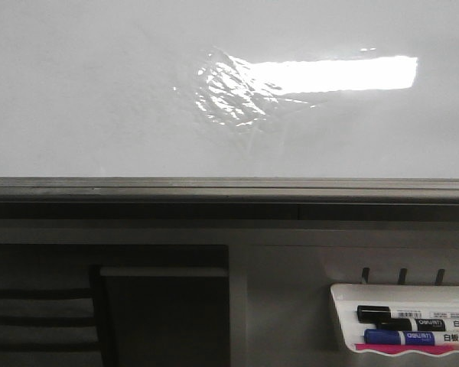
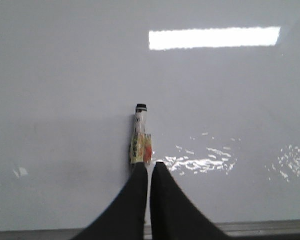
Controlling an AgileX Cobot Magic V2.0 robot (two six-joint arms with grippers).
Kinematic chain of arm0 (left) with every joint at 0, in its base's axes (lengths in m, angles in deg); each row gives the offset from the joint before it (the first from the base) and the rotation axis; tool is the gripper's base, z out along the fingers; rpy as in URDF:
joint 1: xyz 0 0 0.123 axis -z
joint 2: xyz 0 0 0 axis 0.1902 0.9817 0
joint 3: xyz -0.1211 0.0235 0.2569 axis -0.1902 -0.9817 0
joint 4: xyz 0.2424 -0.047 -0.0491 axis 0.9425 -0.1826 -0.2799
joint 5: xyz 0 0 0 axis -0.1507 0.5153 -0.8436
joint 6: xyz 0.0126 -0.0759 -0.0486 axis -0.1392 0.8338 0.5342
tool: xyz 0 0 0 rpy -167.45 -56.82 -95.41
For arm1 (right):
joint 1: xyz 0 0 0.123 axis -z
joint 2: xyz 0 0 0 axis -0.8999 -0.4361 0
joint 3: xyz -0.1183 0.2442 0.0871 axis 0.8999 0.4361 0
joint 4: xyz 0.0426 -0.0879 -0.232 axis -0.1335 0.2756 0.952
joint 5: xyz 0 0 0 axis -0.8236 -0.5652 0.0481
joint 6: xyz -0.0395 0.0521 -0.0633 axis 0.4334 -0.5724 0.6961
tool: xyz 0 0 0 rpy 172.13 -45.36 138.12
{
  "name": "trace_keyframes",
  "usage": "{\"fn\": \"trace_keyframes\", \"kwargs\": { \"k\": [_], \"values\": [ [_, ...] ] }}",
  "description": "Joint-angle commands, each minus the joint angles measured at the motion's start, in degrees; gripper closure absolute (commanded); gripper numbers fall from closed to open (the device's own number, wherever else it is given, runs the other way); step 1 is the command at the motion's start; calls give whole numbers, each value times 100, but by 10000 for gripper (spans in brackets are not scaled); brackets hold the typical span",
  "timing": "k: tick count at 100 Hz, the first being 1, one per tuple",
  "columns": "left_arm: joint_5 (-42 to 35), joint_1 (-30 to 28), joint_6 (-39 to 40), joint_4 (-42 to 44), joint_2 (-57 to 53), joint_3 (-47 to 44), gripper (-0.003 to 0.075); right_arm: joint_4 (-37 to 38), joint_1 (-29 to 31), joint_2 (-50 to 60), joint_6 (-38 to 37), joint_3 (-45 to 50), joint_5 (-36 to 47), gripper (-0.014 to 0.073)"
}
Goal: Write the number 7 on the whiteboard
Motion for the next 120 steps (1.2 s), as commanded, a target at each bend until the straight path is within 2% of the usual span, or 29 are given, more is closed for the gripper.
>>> {"fn": "trace_keyframes", "kwargs": {
  "k": [1,87,94,97,100,109,114,120],
  "values": [
    [-137,43,-15,-38,271,245,741,14,-3,-284,19,-287,351,664],
    [-144,43,81,-83,347,215,724,14,-3,-423,19,-277,481,664],
    [-153,43,87,-83,361,215,632,14,-3,-423,19,-277,481,639],
    [-153,43,87,-83,365,215,570,14,-3,-423,19,-277,481,613],
    [-153,43,87,-70,365,215,477,14,-3,-423,19,-277,481,577],
    [-153,43,87,-70,365,215,220,14,-3,-423,19,-277,481,388],
    [-153,43,87,-70,365,215,125,14,-3,-423,19,-277,481,256],
    [-157,43,87,-94,365,215,70,14,-3,-423,19,-277,492,89]
  ]
}}
